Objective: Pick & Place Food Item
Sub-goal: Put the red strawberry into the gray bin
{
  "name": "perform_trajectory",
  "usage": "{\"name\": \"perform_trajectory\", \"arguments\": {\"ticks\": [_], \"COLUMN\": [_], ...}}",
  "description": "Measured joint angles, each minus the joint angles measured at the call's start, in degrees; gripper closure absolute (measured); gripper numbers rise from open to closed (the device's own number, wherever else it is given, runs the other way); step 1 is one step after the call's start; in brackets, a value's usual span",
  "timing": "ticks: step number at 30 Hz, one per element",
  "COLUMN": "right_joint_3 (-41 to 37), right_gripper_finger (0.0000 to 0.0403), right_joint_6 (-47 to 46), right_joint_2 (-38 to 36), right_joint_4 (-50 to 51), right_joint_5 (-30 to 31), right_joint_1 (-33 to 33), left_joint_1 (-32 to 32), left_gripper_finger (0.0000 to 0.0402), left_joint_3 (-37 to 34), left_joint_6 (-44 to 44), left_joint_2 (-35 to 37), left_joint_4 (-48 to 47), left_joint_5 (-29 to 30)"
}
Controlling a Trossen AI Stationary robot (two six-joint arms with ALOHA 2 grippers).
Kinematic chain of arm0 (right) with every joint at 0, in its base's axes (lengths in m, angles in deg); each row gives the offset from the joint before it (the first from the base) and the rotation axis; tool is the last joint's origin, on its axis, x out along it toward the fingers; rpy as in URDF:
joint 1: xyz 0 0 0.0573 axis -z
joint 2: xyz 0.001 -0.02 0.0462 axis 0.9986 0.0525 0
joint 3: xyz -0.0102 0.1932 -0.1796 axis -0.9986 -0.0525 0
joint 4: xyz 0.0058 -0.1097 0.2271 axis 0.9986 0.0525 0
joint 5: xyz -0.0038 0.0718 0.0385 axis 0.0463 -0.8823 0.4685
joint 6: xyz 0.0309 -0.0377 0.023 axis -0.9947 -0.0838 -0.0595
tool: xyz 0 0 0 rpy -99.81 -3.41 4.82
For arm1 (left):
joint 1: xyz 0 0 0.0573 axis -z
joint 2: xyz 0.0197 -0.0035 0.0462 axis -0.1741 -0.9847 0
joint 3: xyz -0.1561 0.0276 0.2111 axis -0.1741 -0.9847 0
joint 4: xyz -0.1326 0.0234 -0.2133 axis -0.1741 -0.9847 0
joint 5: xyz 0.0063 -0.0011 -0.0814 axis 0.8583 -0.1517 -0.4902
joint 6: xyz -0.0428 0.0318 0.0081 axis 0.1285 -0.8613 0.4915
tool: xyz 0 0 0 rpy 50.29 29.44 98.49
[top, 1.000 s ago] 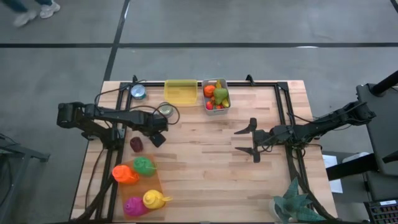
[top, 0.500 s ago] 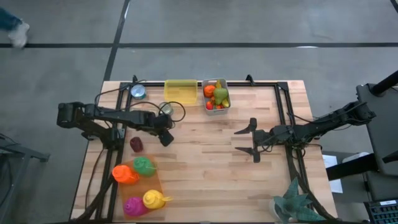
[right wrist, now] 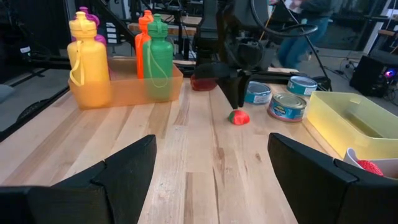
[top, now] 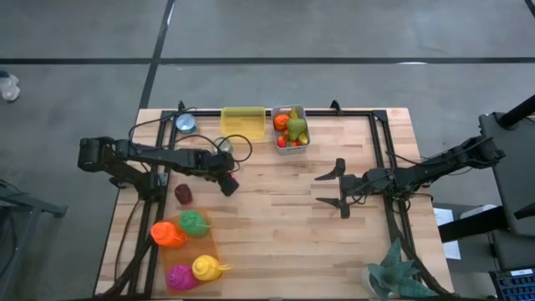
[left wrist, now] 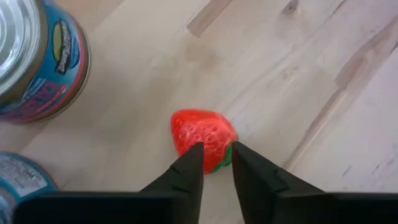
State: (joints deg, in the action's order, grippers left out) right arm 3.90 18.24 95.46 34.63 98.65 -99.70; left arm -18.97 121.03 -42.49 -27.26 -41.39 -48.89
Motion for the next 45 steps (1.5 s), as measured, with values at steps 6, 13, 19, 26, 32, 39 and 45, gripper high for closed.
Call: {"name": "perform_trajectory", "arguments": {"ticks": [6,13,19,26,32,39,45], "right_joint_3": [0.0,0.0,0.0,0.0,0.0,0.0,0.0], "right_gripper_finger": [0.0097,0.0097,0.0097,0.0097,0.0097,0.0097,0.0097], "right_joint_6": [0.0,0.0,0.0,0.0,0.0,0.0,0.0], "right_joint_2": [0.0,0.0,0.0,0.0,0.0,0.0,0.0], "right_joint_4": [0.0,0.0,0.0,0.0,0.0,0.0,0.0], "right_joint_5": [0.0,0.0,0.0,0.0,0.0,0.0,0.0], "right_joint_1": [0.0,0.0,0.0,0.0,0.0,0.0,0.0], "left_joint_1": [0.0,0.0,0.0,-0.1,-0.1,-0.1,-0.3], "left_gripper_finger": [0.0340,0.0341,0.0306,0.0184,0.0091,0.0039,0.0036], "left_joint_3": [0.0,0.2,0.2,0.2,0.2,-0.4,-1.6], "left_joint_6": [0.0,0.0,1.3,0.2,-2.5,-6.3,-7.7], "left_joint_2": [0.0,0.0,0.0,0.0,0.0,-0.9,-5.1], "left_joint_4": [1.6,1.3,0.5,0.5,0.5,2.6,4.4], "left_joint_5": [-0.6,-2.3,-2.0,-1.9,-1.9,-1.9,-1.6]}}
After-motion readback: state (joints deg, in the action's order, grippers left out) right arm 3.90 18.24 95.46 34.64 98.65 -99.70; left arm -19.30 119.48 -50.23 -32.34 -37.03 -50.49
